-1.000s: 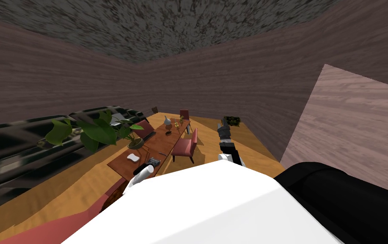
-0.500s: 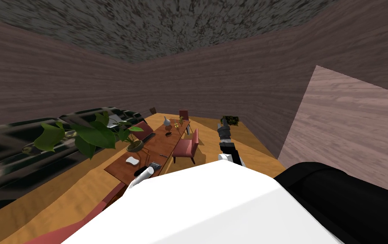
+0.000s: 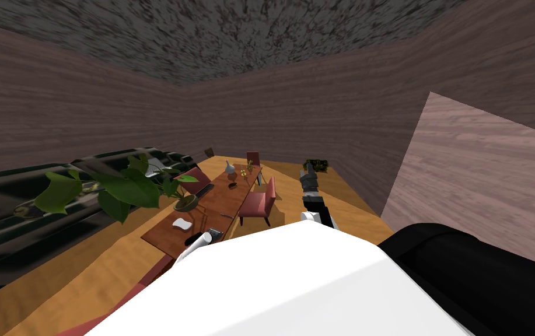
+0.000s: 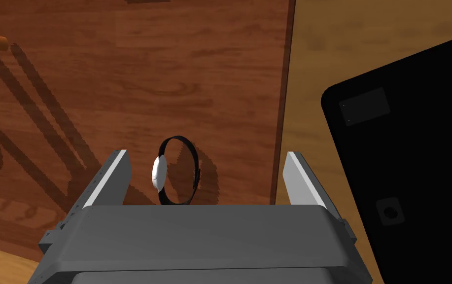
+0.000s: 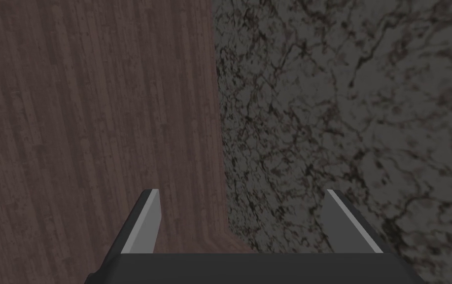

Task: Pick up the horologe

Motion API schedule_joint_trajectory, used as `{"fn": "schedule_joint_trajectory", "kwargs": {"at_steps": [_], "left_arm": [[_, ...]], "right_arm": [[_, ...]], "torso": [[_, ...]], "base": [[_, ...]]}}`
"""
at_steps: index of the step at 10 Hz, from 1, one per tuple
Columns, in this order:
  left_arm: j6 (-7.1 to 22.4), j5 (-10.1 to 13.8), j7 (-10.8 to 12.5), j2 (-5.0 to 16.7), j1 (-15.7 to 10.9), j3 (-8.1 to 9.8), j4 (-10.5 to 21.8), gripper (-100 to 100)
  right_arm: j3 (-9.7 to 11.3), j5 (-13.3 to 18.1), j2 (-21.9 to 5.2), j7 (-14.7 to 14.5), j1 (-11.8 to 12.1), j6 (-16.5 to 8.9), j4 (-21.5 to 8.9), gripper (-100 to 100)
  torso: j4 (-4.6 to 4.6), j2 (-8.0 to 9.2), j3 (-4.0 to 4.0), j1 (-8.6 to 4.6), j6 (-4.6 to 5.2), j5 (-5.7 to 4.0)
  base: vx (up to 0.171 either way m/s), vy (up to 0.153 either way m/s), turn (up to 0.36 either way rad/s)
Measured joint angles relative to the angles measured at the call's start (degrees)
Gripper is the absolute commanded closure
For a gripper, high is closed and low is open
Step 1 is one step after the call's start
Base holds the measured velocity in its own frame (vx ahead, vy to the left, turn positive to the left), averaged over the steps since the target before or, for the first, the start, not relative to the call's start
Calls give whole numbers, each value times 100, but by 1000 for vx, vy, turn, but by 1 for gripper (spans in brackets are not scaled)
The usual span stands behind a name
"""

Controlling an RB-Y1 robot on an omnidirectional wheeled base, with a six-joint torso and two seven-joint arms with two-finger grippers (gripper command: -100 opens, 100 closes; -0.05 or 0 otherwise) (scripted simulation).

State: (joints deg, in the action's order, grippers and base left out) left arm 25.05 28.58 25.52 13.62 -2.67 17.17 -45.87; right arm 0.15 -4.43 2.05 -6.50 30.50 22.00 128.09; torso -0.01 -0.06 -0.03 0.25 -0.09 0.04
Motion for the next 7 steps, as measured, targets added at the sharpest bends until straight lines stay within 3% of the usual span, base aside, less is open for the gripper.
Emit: {"fn": "schedule_joint_trajectory", "kwargs": {"at_steps": [6, 7], "left_arm": [[408, 167, -56, 285, -261, 124, 1031, -100], [416, 175, -67, 296, -266, 128, 1052, 0]], "right_arm": [[-1, 0, -1, 0, 0, 0, 0, 0], [0, 0, 0, 0, 0, 0, 0, 0]], "torso": [[-1, -7, -4, 28, -1, 6], [0, -2, -1, 4, -1, 3]], "base": [[34, 114, -65], [3, 12, 1]]}}
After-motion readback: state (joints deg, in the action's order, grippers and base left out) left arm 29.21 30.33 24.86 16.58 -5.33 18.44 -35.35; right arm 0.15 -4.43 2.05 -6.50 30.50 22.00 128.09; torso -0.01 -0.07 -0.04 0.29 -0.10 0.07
